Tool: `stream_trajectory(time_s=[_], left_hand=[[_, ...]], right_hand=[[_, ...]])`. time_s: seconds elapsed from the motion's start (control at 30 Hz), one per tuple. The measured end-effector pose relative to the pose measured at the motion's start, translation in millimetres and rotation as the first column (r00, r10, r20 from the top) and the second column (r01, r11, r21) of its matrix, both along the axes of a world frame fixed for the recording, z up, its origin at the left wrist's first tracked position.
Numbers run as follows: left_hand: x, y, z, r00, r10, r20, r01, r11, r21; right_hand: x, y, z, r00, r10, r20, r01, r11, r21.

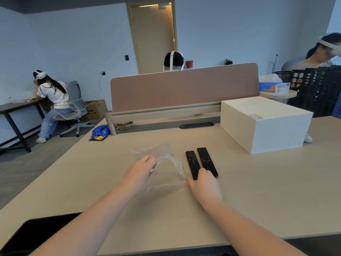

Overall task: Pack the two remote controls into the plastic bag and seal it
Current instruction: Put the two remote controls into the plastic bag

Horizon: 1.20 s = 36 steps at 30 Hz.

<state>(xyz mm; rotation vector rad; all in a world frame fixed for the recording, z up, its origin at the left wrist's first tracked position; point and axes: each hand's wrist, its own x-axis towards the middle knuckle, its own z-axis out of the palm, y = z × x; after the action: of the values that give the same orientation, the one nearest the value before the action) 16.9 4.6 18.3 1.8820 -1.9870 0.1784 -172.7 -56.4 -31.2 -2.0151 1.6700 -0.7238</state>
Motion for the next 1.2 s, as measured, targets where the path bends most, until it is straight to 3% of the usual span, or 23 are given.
stream_trajectory(time_s=[0.13,0.3,0.43,0.6,0.77,0.9,1.0,1.07,1.2], left_hand=[[-2,-1,1,0.999,-0.041,-0.019,0.040,0.998,-0.054],[1,-4,-2,0.996,-0.083,-0.034,0.081,0.995,-0.049],[4,-7,-7,0.991,-0.132,-0.003,0.132,0.990,-0.049],[6,-6,-14,0.991,-0.107,-0.077,0.105,0.994,-0.041],[8,-6,-20,0.996,-0.026,-0.085,0.045,0.972,0.233],[5,-11,-20,0.996,0.050,-0.077,-0.031,0.973,0.227],[0,-14,-15,0.990,0.113,-0.083,-0.093,0.973,0.214],[-2,-19,-12,0.982,0.165,-0.093,-0.142,0.966,0.214],[-3,-27,-2,0.960,0.242,-0.140,-0.211,0.955,0.208]], right_hand=[[1,-7,5,0.998,-0.025,-0.060,0.028,0.999,0.046],[0,-12,11,0.999,-0.049,0.014,0.047,0.994,0.100],[3,-19,9,0.998,-0.031,-0.051,0.037,0.990,0.137],[6,-20,8,0.995,-0.028,-0.095,0.039,0.992,0.119],[2,-25,14,0.996,-0.082,0.031,0.076,0.983,0.168],[-3,-30,21,0.946,-0.166,0.277,0.135,0.983,0.128],[-5,-27,37,0.894,-0.117,0.432,0.107,0.993,0.047],[-5,-20,49,0.899,-0.032,0.436,0.025,0.999,0.023],[-11,-2,63,0.947,0.112,0.302,-0.147,0.985,0.095]])
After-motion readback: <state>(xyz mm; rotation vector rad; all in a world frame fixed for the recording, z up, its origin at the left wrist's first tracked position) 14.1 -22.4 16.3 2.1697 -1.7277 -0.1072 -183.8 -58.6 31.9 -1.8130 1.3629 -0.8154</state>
